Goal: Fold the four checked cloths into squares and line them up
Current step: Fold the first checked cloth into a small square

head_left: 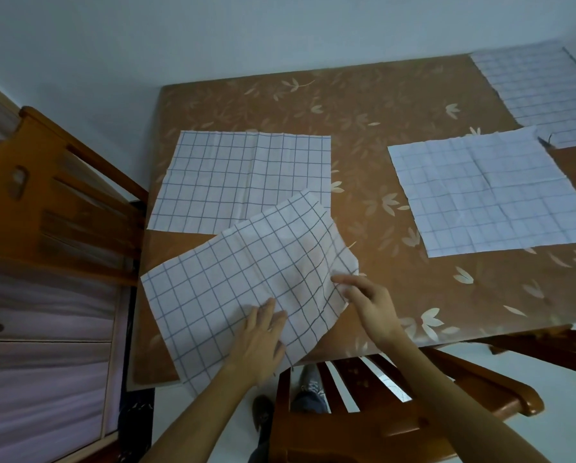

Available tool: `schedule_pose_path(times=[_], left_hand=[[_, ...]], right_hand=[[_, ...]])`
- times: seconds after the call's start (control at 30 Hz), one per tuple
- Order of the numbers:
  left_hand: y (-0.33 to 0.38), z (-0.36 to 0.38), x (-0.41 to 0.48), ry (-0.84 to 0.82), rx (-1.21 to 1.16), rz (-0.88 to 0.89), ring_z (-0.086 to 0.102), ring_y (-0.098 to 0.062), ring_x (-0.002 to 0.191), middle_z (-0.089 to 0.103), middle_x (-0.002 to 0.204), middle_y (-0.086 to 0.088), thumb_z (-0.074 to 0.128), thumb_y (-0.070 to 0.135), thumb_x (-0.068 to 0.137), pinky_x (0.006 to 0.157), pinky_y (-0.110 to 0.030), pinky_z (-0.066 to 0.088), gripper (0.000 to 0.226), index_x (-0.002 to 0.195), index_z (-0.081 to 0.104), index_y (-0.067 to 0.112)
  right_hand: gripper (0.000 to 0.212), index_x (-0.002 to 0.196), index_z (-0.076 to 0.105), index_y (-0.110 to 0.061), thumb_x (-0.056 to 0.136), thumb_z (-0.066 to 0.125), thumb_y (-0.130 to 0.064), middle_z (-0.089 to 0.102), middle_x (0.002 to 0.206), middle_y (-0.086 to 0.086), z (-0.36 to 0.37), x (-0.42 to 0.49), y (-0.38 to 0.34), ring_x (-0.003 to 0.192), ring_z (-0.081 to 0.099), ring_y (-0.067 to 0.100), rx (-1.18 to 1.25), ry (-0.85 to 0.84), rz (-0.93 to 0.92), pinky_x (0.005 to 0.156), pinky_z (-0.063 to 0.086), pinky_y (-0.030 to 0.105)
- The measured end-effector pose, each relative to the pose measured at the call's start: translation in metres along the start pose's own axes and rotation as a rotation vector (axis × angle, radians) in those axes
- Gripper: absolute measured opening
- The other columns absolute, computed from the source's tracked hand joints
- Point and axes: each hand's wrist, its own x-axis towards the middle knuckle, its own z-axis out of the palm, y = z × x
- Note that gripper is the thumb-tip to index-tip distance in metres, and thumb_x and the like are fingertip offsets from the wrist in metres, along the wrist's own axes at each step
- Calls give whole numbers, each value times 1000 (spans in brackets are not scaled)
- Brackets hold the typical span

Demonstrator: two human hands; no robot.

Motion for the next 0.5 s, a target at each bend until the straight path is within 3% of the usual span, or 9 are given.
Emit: schedule_pose_path(times=[0.07, 0.13, 0.23, 0.3, 0.37, 0.43, 0.5], left_hand=[[5, -4, 7, 2, -9, -15, 19, -34, 145, 0, 166, -8, 43, 40, 99, 113, -42, 36, 63, 155, 19, 24], [7, -8, 13, -23, -33, -25, 19, -32, 144, 0, 165, -5, 46, 38, 98, 111, -41, 38, 62, 154, 21, 28], [6, -10, 18, -3, -101, -39, 27, -29, 142, 7, 164, -2, 46, 36, 98, 110, -38, 41, 56, 150, 29, 29], [4, -15, 16, 57, -326, -115, 40, -22, 137, 23, 160, 0, 46, 32, 101, 107, -31, 41, 46, 146, 38, 26], [2, -25, 12, 122, -677, -270, 52, -16, 128, 51, 142, 3, 43, 34, 104, 97, -21, 41, 33, 135, 51, 27], [-5, -38, 7, 192, -1031, -417, 64, -13, 111, 68, 117, 6, 39, 43, 104, 88, -23, 48, 31, 118, 63, 28], [-15, -52, -1, 252, -1312, -521, 70, -15, 98, 75, 101, 5, 34, 52, 102, 85, -32, 54, 44, 106, 69, 26]], right_hand=[[31, 122, 67, -24, 93, 68, -17, 74, 105, -6, 2, 2, -7, 102, 69, 10, 19, 25, -64, 89, 57, 28], [56, 137, 51, -31, 89, 73, -12, 74, 94, 5, 5, 5, -11, 87, 72, 18, 32, 12, -109, 78, 60, 30], [75, 143, 39, -36, 84, 74, -6, 70, 85, 16, 15, 9, -15, 76, 68, 32, 70, -86, -50, 73, 59, 41], [66, 138, 48, -31, 83, 74, -5, 73, 89, 6, 25, 8, -16, 81, 70, 24, 28, -201, -49, 79, 60, 41], [51, 129, 59, -27, 84, 71, -5, 74, 100, -2, 40, 5, -21, 91, 71, 12, -32, -332, -62, 86, 58, 36], [40, 117, 66, -29, 85, 66, -4, 73, 100, -4, 57, 1, -29, 91, 68, 6, -85, -433, -81, 83, 55, 27], [32, 106, 68, -27, 84, 60, -4, 72, 96, -3, 77, -3, -31, 87, 66, 9, -189, -527, -122, 76, 53, 25]])
